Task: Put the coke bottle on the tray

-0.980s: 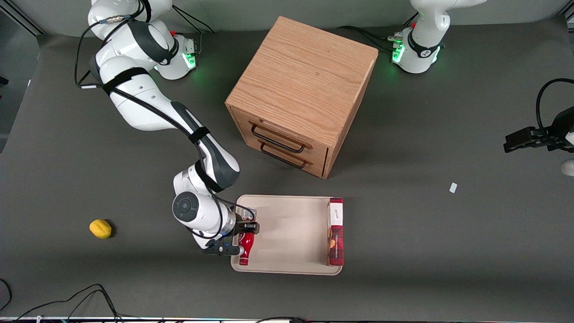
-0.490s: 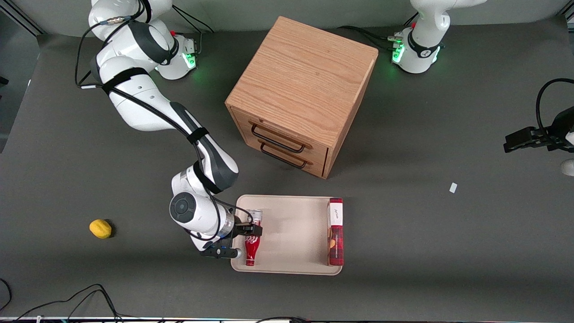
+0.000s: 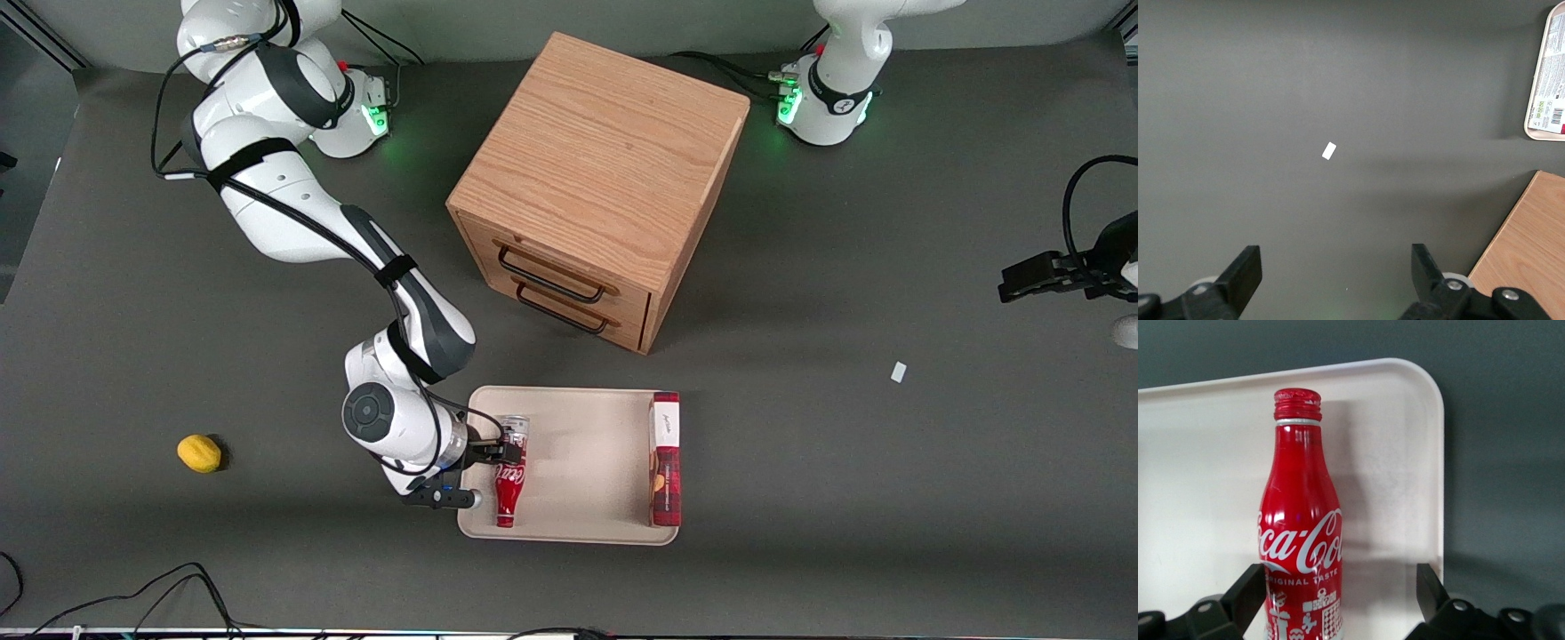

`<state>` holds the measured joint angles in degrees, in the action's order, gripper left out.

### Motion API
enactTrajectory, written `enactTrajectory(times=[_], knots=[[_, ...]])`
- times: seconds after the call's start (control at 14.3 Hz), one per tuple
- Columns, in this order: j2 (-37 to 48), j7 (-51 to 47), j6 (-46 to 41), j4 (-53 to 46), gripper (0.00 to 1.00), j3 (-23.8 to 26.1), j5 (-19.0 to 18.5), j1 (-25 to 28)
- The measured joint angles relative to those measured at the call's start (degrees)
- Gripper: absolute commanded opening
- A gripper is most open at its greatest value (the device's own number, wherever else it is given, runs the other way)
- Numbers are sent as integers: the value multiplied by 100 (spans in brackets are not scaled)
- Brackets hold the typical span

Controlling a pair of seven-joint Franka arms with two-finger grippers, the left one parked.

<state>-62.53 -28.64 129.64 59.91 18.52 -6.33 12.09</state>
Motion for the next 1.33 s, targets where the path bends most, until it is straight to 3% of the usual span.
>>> enactTrajectory(times=[0.28,0.7,1.05,1.33], knots=[[542,5,-593,-170,100,-4,-28,-42],[2714,4,-3582,-250,100,-63,-32,-355],[3893,263,-5409,-217,100,-817,-4,-507],[5169,547,-5850,695,100,-1629,512,-592]])
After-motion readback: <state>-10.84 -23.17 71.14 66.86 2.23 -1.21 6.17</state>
